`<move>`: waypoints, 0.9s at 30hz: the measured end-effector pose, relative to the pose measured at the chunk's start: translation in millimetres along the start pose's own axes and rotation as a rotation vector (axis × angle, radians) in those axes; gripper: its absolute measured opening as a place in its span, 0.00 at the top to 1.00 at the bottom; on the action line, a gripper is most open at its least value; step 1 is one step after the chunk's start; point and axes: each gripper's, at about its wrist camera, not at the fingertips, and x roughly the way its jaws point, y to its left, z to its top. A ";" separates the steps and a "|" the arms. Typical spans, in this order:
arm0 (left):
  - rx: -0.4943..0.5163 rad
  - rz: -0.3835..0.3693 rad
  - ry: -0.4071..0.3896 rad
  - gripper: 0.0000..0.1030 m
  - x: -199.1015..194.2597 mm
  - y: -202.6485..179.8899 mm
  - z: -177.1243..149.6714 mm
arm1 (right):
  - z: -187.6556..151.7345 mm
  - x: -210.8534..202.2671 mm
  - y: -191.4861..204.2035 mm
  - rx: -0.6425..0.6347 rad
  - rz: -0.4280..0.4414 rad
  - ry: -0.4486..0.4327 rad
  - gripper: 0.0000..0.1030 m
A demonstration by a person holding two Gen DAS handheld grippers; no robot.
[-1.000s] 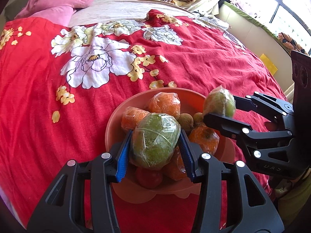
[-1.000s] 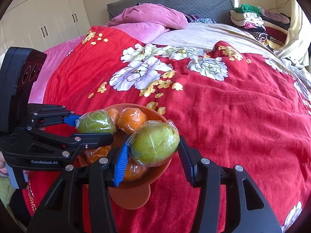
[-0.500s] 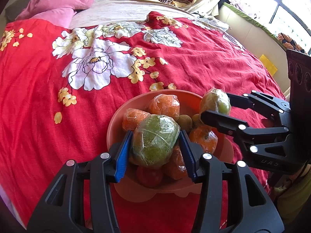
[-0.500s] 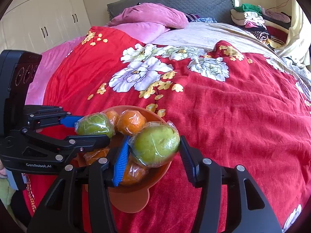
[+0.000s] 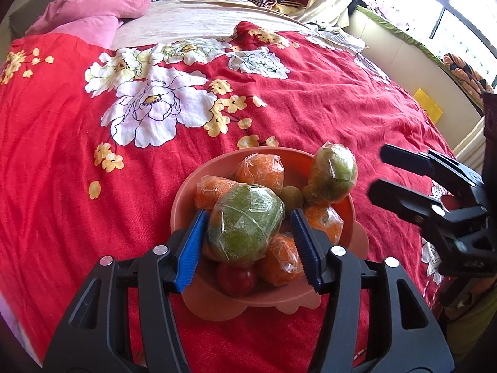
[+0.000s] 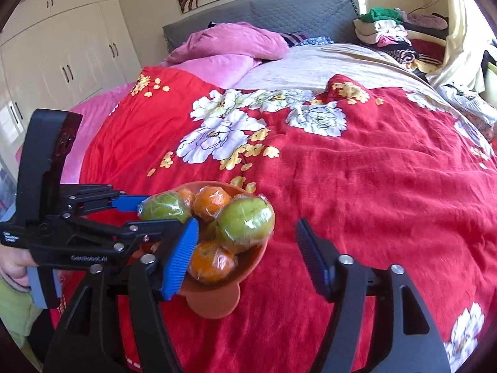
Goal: Organize fruits
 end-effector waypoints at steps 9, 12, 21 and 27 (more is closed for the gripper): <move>0.002 0.003 -0.024 0.44 -10.0 -6.2 1.3 | -11.1 -35.2 0.0 0.024 -0.042 -0.038 0.17; 0.000 0.005 -0.033 0.42 -15.4 -8.5 0.9 | -12.8 -42.3 1.9 0.026 -0.049 -0.043 0.13; -0.004 0.012 -0.077 0.30 -40.4 -14.3 -4.4 | -16.9 -68.3 15.7 0.007 -0.068 -0.073 0.08; -0.011 0.030 -0.113 0.22 -63.6 -19.1 -13.5 | -19.8 -88.5 25.4 -0.004 -0.081 -0.097 0.07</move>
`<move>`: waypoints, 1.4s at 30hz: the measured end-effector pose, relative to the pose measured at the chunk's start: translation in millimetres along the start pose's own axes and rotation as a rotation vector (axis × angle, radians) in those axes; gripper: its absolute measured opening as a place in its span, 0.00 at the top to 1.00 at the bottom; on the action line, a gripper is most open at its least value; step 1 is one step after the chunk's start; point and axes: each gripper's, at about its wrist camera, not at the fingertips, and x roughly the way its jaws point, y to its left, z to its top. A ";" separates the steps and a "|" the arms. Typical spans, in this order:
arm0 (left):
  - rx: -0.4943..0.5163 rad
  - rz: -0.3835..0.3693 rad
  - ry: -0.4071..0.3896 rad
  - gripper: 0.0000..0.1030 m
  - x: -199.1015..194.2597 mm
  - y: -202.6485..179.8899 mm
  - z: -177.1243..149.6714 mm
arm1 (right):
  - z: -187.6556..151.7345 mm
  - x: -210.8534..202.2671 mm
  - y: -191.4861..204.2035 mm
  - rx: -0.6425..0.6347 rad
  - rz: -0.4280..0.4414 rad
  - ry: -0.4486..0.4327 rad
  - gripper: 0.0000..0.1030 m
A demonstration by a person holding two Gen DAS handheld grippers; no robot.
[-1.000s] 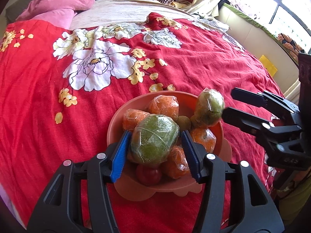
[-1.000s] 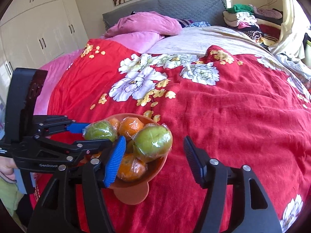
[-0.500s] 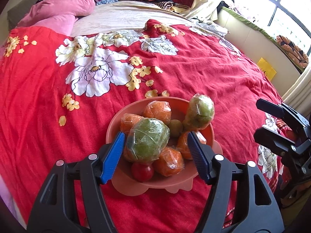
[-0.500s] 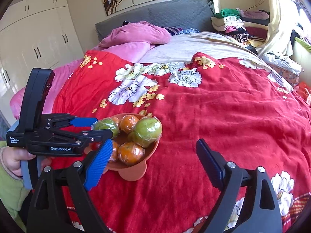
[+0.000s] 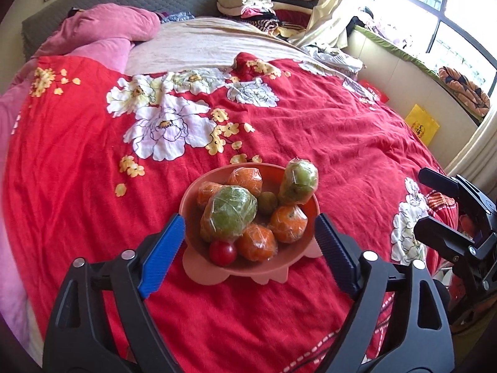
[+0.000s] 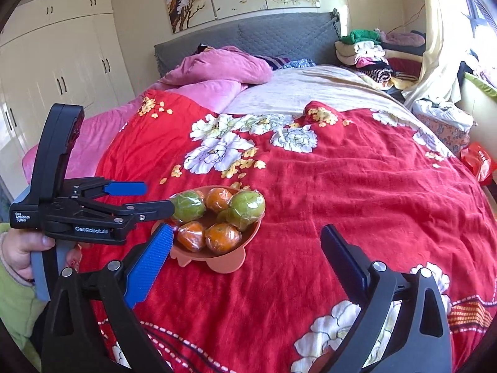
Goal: Organize fruits
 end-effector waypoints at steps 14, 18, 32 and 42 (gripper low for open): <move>-0.056 0.037 -0.073 0.10 -58.1 -10.0 -40.6 | -17.2 -48.1 34.4 -0.045 -0.003 -0.057 0.05; -0.075 0.052 -0.098 0.10 -71.5 -15.0 -59.0 | -30.2 -56.8 41.7 -0.051 -0.006 -0.056 0.05; -0.108 0.099 -0.068 0.10 -75.7 -31.0 -130.2 | -83.7 -66.0 52.4 -0.061 -0.056 -0.008 0.05; -0.115 0.124 -0.048 0.10 -67.1 -38.0 -152.6 | -106.0 -69.5 51.8 -0.053 -0.054 0.021 0.05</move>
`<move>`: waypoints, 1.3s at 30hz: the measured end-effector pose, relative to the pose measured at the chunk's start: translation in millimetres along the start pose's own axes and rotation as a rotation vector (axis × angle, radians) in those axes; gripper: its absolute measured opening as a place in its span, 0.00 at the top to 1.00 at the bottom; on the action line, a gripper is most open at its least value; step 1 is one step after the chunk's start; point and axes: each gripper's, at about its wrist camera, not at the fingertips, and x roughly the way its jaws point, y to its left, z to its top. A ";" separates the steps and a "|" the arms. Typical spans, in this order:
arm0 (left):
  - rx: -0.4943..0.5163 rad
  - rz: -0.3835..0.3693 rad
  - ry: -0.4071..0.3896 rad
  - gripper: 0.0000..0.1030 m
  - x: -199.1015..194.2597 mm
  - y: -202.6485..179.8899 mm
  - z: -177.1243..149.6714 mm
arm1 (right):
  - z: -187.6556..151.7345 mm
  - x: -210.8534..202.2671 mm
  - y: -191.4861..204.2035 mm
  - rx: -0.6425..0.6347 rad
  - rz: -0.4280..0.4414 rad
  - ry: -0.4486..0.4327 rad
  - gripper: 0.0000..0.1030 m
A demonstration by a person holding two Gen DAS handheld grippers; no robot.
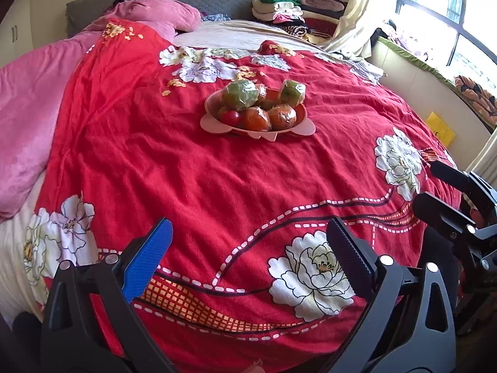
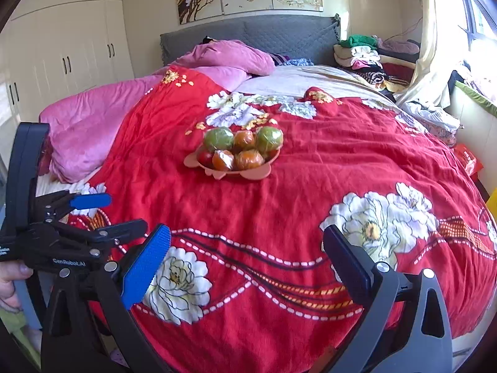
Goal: Organize fruits
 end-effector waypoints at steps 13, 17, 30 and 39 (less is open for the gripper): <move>-0.024 0.018 0.000 0.10 3.6 2.8 -0.1 | -7.5 16.3 -1.5 0.022 -0.004 0.023 0.05; -0.031 0.016 -0.004 0.10 2.4 4.6 0.0 | -7.6 17.1 -2.6 0.025 -0.007 0.024 0.05; -0.037 0.014 -0.003 0.10 2.7 4.2 -0.1 | -6.5 19.3 -0.8 0.018 -0.004 0.031 0.05; -0.032 0.020 0.000 0.09 4.0 3.3 -1.3 | -7.2 19.3 -0.5 0.018 -0.001 0.030 0.05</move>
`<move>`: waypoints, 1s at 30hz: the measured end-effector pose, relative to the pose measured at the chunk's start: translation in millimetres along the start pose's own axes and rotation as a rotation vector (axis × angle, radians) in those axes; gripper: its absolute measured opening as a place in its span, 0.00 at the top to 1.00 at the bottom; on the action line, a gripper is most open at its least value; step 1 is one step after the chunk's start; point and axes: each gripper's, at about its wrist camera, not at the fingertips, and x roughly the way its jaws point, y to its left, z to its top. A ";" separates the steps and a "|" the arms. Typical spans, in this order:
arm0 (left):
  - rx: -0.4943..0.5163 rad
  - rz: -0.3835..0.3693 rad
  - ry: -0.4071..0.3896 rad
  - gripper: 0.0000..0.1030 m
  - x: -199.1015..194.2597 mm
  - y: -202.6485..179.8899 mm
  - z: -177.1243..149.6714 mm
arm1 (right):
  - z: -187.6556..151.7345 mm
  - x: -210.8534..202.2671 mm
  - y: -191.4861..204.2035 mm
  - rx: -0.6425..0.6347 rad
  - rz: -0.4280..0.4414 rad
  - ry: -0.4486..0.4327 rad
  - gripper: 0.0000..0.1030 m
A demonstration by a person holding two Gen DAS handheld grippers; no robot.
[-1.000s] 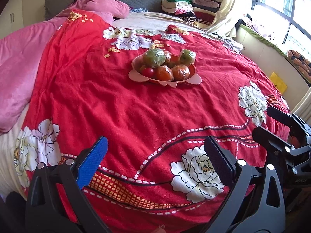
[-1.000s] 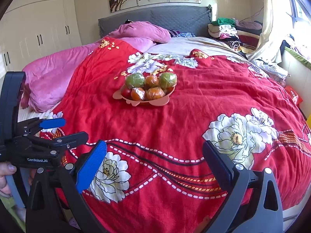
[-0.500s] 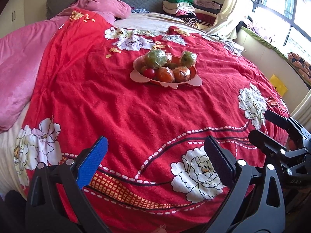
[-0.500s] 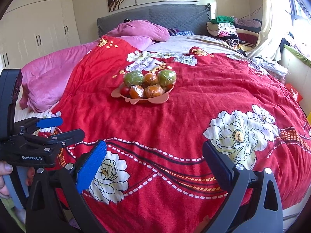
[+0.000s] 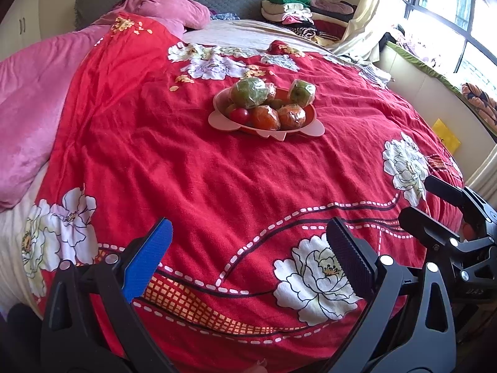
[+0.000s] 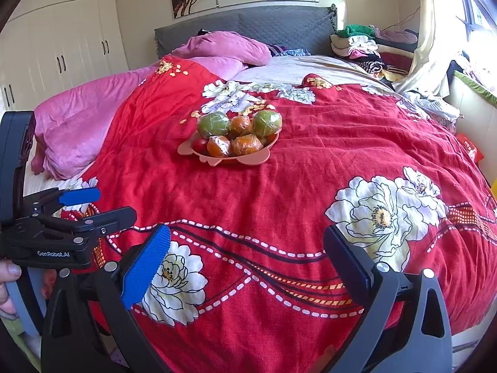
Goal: Organize fruits
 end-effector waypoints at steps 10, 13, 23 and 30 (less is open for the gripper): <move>-0.003 0.001 0.003 0.09 0.6 -0.1 -0.1 | 0.0 -0.6 -1.2 0.001 -0.003 -0.004 0.05; -0.003 0.001 0.002 0.10 0.7 0.1 0.2 | 0.6 -0.1 0.7 -0.004 -0.003 -0.001 0.05; -0.007 0.005 0.005 0.09 1.7 1.3 0.2 | -0.3 1.2 0.9 0.000 0.002 0.002 0.05; 0.004 0.011 0.005 0.09 2.3 0.2 -0.1 | -0.5 2.8 0.6 -0.002 -0.003 0.005 0.05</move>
